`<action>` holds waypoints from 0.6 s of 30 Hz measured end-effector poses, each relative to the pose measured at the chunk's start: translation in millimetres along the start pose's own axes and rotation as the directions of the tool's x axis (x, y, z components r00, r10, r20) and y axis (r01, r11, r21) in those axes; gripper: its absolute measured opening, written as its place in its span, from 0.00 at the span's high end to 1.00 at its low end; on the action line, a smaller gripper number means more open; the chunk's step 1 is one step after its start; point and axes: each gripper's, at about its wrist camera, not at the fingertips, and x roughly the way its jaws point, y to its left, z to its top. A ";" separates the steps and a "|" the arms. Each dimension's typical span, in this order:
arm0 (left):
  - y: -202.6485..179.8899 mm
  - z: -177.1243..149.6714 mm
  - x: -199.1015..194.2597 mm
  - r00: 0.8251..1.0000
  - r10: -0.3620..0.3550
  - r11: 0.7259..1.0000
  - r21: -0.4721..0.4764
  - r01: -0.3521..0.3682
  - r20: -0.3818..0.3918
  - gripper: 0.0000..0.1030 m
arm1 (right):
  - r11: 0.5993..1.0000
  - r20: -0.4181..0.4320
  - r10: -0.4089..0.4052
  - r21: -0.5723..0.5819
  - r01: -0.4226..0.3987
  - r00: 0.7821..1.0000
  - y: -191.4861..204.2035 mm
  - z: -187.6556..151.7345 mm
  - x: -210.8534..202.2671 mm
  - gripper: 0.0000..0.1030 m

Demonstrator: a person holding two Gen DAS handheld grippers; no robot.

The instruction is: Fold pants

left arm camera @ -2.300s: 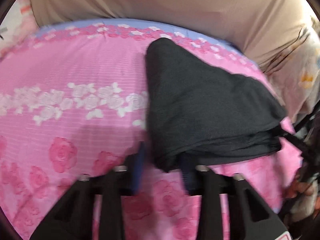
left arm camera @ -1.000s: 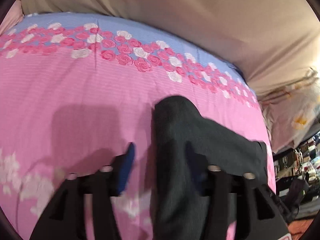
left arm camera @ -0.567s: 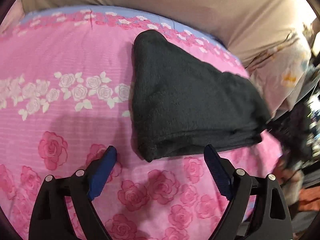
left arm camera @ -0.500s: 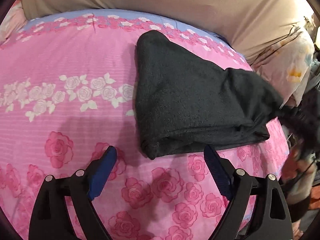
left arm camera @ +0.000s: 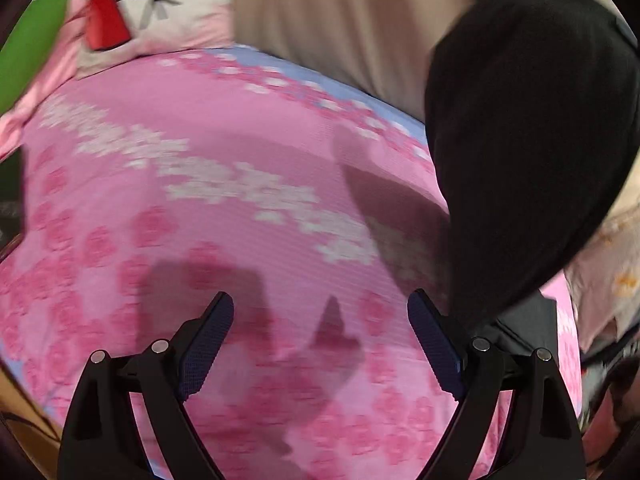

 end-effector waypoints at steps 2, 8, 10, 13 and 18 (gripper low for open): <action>12.3 1.9 -5.2 1.000 0.013 1.000 -0.025 -0.013 0.008 0.16 | 1.000 -0.032 -0.002 0.020 0.003 0.999 -5.1 -7.2 18.7 0.88; 4.3 11.1 -2.5 1.000 -0.013 1.000 -0.012 0.013 0.013 0.16 | 0.997 -0.023 -0.071 -0.004 0.071 0.997 -20.7 -7.0 7.5 0.88; -3.4 14.8 5.4 0.998 -0.057 0.998 -0.011 0.057 0.006 0.16 | 0.995 -0.043 -0.095 -0.013 0.095 0.994 -23.1 -10.3 9.3 0.88; -4.6 15.1 21.2 0.995 -0.095 0.994 -0.048 0.094 -0.028 0.16 | 0.992 -0.104 -0.122 -0.045 0.118 0.987 -20.2 -19.5 28.0 0.88; -0.5 7.1 29.1 0.993 -0.106 0.992 -0.068 0.102 -0.055 0.16 | 0.996 -0.157 -0.089 -0.043 0.083 0.984 -0.2 -25.6 73.6 0.88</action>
